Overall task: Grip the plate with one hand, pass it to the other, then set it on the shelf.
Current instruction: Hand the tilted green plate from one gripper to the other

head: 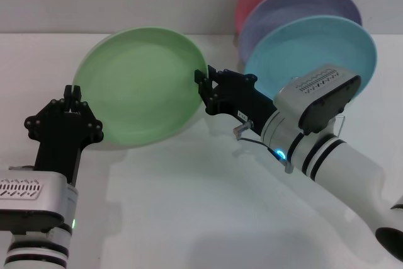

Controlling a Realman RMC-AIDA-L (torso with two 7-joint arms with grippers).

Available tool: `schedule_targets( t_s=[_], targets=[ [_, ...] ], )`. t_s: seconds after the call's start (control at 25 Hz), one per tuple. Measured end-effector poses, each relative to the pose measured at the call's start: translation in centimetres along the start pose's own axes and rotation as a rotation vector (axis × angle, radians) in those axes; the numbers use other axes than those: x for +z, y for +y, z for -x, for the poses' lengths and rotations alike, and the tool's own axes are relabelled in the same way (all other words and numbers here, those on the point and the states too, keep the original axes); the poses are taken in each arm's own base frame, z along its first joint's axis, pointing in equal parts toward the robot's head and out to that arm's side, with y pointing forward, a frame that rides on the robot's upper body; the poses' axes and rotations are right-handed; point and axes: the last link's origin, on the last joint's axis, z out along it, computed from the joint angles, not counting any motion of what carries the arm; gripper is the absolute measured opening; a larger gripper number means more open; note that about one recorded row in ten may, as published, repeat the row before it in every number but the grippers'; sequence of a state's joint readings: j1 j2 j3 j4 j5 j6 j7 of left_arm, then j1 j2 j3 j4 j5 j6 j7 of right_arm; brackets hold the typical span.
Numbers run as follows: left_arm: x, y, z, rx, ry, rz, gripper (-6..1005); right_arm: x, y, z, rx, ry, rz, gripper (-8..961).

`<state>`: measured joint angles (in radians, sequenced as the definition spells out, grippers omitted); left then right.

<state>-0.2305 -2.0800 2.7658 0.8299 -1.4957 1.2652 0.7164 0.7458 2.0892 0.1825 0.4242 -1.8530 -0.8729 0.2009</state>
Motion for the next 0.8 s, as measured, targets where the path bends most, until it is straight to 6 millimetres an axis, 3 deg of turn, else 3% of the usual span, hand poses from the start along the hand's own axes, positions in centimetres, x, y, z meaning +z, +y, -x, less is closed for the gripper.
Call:
schedule_targets(
  t_s=[0.8],
  targets=[
    [0.11, 0.06, -0.04, 0.000, 0.001, 0.003, 78, 0.03, -0.02, -0.17, 0.000, 0.013, -0.002, 123]
  ],
)
